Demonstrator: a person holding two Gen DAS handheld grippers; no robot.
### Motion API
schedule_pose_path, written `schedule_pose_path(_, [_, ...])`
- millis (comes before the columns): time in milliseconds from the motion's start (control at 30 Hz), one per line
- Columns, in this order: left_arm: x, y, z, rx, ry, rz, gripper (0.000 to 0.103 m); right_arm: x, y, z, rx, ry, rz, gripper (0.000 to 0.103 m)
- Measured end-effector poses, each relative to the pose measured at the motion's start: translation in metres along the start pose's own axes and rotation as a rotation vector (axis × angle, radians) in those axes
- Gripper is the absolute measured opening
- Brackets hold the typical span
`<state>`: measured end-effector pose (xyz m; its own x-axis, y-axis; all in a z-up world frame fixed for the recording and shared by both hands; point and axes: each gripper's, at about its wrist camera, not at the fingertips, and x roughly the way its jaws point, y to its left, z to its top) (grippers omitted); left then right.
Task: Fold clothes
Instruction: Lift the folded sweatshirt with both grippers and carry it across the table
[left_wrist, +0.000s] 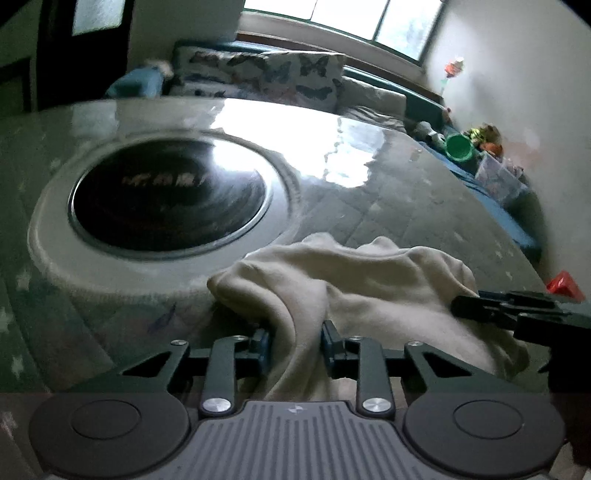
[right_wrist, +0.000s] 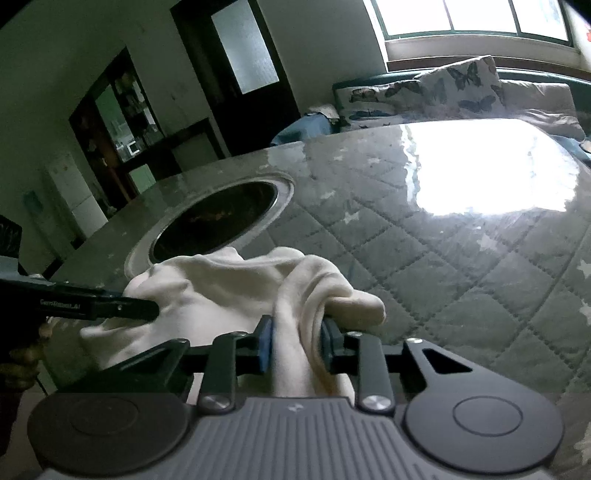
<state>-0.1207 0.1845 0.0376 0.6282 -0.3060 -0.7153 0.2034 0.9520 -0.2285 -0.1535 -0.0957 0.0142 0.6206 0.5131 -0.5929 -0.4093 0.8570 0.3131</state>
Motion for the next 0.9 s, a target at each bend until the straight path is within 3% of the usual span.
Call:
schedule_pose_path(300, [0.005,-0.052,0.04,0.142,-0.059,-0.057,0.029,-0.029,-0.019,0.025,-0.009,-0.075,-0.07,0.023])
schedule_pose_path(600, [0.052,-0.118,0.085,0.218,-0.085,-0.132,0.029,-0.056,-0.063,0.058,-0.022,-0.136,-0.248,0.023])
schedule_pose_path(900, [0.106,-0.183,0.115,0.27,-0.084,-0.18,0.029,-0.06,-0.115,0.079,-0.019,-0.142,-0.417,0.023])
